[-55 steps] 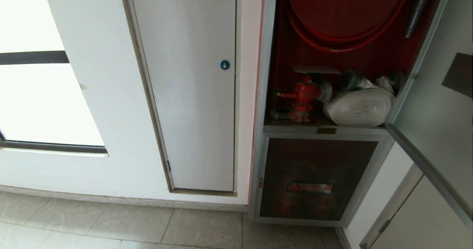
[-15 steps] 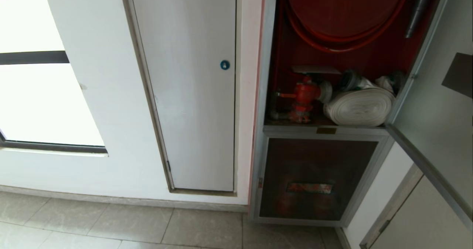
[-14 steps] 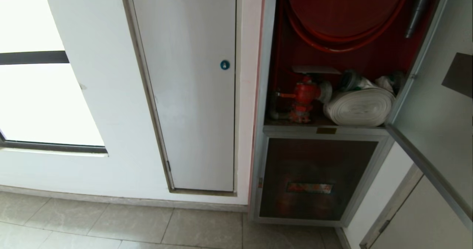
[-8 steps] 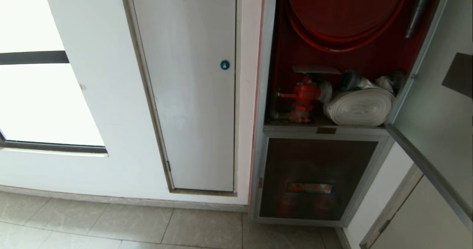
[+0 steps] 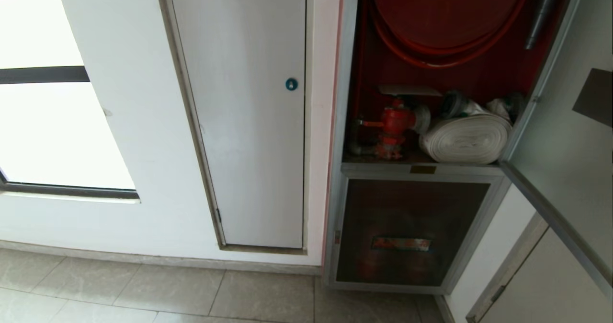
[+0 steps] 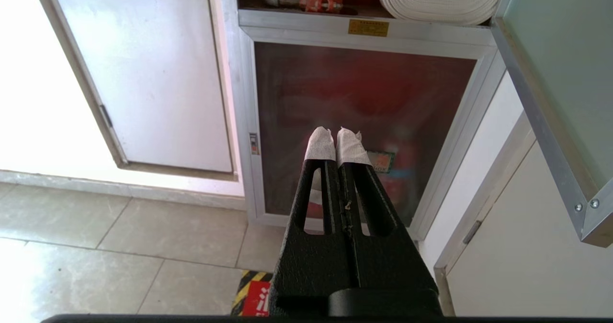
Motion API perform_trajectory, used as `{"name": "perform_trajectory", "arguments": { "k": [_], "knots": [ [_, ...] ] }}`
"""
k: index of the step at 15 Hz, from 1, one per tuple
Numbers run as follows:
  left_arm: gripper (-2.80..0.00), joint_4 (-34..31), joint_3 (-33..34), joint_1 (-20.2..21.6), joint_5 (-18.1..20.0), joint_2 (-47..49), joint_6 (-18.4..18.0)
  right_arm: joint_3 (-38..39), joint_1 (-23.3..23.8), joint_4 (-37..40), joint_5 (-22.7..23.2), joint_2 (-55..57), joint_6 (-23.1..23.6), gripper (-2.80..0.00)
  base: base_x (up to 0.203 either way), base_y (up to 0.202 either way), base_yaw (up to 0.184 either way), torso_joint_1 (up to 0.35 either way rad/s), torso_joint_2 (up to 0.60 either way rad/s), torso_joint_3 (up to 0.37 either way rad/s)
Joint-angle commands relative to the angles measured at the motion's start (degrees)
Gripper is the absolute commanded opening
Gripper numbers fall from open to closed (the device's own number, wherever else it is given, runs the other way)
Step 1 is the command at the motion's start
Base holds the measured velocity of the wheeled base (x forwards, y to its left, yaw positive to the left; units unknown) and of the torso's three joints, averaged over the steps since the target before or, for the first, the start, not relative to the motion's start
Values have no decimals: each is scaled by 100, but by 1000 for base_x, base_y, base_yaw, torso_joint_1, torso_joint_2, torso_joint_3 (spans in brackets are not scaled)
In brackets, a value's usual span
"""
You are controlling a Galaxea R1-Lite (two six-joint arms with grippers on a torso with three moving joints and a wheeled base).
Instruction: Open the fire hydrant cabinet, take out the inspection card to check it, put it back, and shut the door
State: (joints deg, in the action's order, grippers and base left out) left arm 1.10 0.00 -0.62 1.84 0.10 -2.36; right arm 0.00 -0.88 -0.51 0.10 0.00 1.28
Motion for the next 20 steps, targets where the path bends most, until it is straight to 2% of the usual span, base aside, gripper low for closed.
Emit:
{"name": "perform_trajectory", "arguments": {
  "k": [1, 20],
  "knots": [
    [-280, 5, 70, 1, 0, -1, -1, 18, 0, -2, -1, 9, -5, -280, 0, 0, 0, 0, 0, 0],
    [-280, 5, 70, 1, 0, -1, -10, 18, 0, -2, -1, 9, -32, -280, 0, 0, 0, 0, 0, 0]
  ]
}}
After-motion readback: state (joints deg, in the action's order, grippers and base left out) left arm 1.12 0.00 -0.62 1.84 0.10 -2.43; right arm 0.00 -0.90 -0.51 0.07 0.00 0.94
